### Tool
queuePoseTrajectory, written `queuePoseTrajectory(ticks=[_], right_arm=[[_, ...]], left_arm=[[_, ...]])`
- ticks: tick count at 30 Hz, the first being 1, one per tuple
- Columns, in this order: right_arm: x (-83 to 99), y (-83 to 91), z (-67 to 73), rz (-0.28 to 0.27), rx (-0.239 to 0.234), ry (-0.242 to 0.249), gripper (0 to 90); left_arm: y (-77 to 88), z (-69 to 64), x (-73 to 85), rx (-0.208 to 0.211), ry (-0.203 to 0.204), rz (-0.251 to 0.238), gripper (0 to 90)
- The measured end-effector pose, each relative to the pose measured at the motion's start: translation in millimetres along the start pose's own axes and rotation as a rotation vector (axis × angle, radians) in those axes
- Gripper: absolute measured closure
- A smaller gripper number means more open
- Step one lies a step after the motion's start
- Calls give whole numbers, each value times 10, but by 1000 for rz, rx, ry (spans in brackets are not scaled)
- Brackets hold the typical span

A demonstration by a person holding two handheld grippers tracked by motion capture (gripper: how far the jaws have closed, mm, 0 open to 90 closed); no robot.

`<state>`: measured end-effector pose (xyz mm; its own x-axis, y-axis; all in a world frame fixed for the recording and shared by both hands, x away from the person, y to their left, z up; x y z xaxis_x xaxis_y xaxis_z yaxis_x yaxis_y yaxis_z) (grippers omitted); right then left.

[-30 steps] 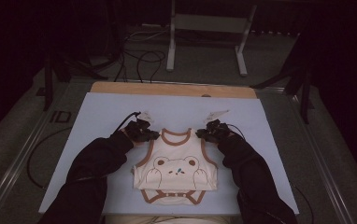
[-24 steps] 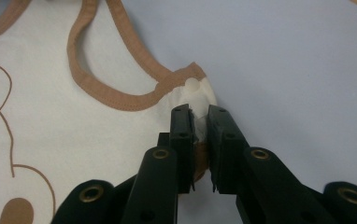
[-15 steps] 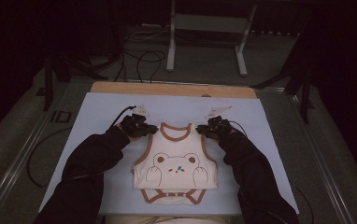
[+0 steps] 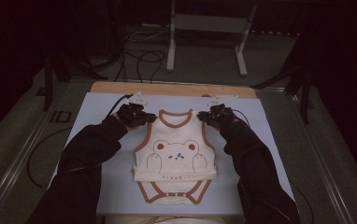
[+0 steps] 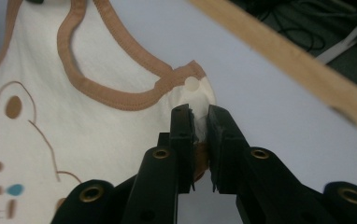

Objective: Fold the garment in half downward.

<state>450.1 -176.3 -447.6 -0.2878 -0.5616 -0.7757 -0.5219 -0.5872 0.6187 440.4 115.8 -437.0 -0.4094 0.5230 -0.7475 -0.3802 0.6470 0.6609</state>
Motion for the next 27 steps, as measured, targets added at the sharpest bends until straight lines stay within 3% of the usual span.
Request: queuePoseTrajectory(ticks=[10,19,27], right_arm=[[-366,133,-153,-63,72,17,814],[-551,189,-228,-94,106,23,814],[-693,266,-223,-119,116,39,814]], left_arm=[[244,88,-327,-66,-22,-73,876],[364,119,-442,-108,-33,-116,876],[415,120,-461,-118,-33,-135,876]])
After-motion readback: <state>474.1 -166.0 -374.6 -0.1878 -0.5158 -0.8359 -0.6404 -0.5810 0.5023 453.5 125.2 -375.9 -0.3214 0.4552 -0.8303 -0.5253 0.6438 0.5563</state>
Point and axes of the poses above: each handheld gripper's, and its own axes: y roughly backward along the jaws, x roughly out of its underside, z roughly to its left, the point moved 3 cm from there along -y, roughly forward along the jaws, and after that the axes turned 4 degrees about y, right-handed, at the moved point
